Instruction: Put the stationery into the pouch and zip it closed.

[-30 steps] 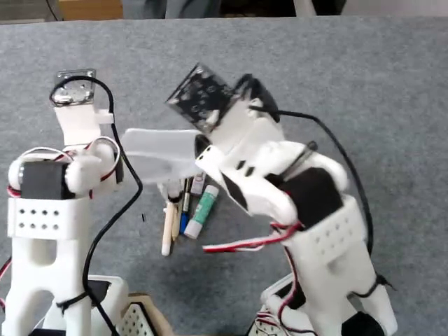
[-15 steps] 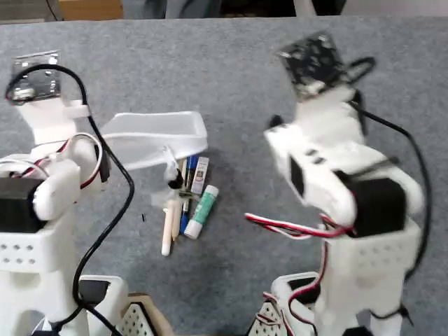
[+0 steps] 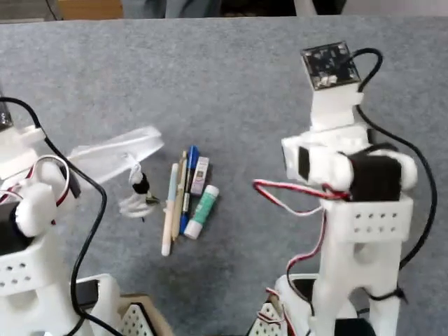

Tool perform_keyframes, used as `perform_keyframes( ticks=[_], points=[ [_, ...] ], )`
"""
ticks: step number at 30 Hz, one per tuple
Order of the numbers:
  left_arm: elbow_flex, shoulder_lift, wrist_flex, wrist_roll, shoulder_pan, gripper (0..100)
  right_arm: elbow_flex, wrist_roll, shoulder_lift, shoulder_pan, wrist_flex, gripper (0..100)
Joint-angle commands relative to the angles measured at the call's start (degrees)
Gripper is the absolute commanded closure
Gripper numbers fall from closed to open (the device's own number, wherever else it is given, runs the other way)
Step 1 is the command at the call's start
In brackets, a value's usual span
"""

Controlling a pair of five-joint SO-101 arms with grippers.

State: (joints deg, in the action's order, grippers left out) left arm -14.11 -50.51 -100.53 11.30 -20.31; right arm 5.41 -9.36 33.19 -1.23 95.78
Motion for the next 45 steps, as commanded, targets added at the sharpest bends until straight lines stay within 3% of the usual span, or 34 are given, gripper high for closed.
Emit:
perform_keyframes(
  ticks=[1,9,17,26,37,45],
  points=[
    [-1.1,-0.88,-0.35,0.18,-2.42,97,1.89,0.97,-0.75,0.53,0.53,56.0],
    [-1.89,7.12,-0.18,0.09,-2.24,97,14.64,0.97,-2.95,-5.54,-3.69,56.0],
    [-1.19,17.14,0.09,0.0,-2.15,97,9.27,0.97,-18.24,-16.7,-5.89,56.1],
    [-0.75,18.02,1.14,0.09,-2.42,97,-5.49,0.97,-40.48,-21.27,-10.46,72.6],
    [-0.66,17.93,1.14,0.18,-2.59,97,-31.52,2.64,-63.69,-27.52,-10.11,65.9],
    [-0.66,17.93,1.14,0.26,-2.59,97,-63.25,7.21,-84.09,-27.43,0.97,65.9]
  ],
)
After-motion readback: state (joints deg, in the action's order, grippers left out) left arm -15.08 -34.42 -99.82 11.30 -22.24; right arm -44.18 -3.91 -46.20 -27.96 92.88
